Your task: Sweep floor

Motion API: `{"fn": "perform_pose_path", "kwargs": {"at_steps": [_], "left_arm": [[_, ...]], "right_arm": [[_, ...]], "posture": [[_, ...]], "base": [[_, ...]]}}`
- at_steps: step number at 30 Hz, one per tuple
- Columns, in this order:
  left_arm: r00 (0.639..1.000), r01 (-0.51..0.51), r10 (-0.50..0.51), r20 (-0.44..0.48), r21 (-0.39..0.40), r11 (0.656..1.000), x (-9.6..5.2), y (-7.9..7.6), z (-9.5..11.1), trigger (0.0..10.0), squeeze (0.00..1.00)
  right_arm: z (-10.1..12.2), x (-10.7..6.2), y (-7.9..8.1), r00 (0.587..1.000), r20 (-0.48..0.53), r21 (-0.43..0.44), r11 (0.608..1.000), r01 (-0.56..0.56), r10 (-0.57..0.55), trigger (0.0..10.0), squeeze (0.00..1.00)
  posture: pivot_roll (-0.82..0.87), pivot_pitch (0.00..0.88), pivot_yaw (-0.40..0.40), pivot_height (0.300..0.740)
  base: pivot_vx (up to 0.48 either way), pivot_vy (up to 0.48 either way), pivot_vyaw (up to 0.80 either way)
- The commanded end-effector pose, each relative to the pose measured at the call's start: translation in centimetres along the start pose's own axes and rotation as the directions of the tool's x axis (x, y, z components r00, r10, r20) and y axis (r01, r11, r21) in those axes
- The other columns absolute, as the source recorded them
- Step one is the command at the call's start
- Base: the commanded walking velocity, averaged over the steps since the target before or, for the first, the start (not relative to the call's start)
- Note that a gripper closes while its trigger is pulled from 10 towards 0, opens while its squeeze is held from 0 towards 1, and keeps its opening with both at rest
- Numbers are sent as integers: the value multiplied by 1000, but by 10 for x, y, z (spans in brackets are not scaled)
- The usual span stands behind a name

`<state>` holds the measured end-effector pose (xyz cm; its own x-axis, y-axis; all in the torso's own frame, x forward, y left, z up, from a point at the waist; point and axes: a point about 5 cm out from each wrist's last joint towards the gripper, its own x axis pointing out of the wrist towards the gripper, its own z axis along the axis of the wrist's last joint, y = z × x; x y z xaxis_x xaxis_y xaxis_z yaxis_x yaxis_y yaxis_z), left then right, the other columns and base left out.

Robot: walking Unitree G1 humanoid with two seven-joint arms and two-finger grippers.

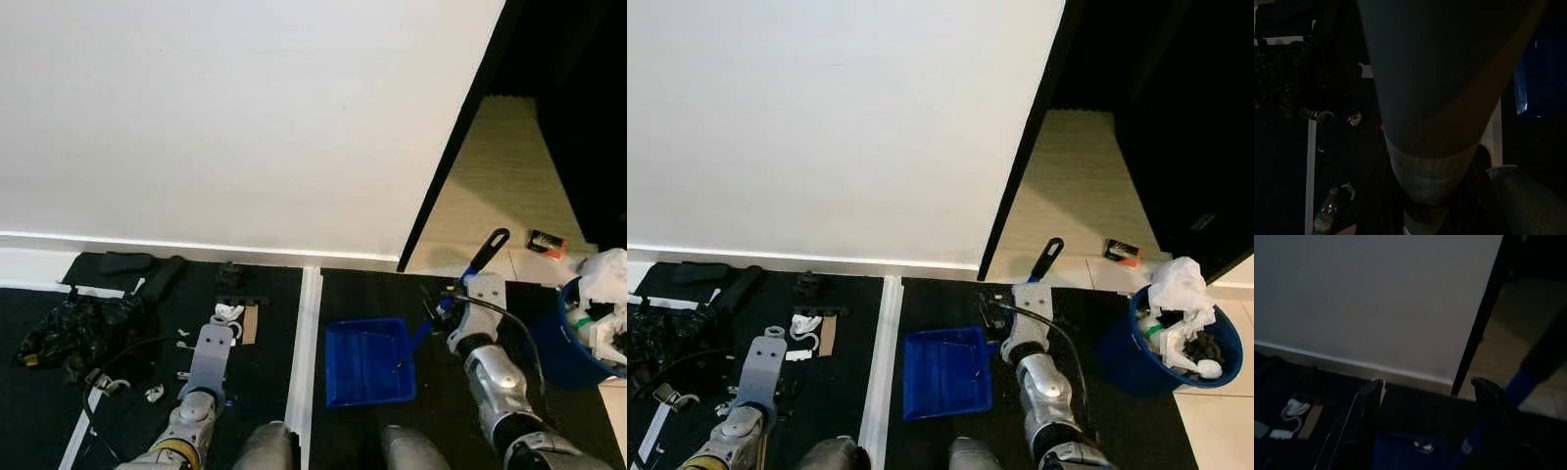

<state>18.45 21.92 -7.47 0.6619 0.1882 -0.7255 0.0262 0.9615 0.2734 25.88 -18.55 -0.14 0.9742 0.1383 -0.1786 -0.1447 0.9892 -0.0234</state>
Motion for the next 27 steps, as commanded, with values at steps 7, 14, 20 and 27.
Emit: {"fn": "perform_pose_path", "kwargs": {"at_steps": [7, 14, 20, 27], "left_arm": [[998, -18, 20, -51, 31, 999, -2, 10, -10, 10000, 0], [998, -21, 22, -53, 32, 999, -2, 13, -11, 10000, 0], [999, -22, 24, -39, 34, 999, 0, 13, -6, 10000, 0], [999, -23, 24, -25, 34, 999, 0, 11, -3, 10000, 0]], "right_arm": [[2, -2, -6, 1000, 13, -62, 998, -11, 12, 10000, 0], [1, -4, -18, 993, 6, -61, 991, 121, -120, 10000, 0], [-14, -8, -21, 981, -114, 116, 978, 171, -157, 10000, 0], [-22, -6, -17, 970, -191, 174, 967, 186, -152, 10000, 0]], "posture": [[80, 32, -33, 740], [77, 34, -33, 740], [78, 36, -31, 740], [83, 37, -30, 740]], "base": [[0, 0, 0], [0, 0, 0], [0, 0, 0], [0, 0, 0]]}}
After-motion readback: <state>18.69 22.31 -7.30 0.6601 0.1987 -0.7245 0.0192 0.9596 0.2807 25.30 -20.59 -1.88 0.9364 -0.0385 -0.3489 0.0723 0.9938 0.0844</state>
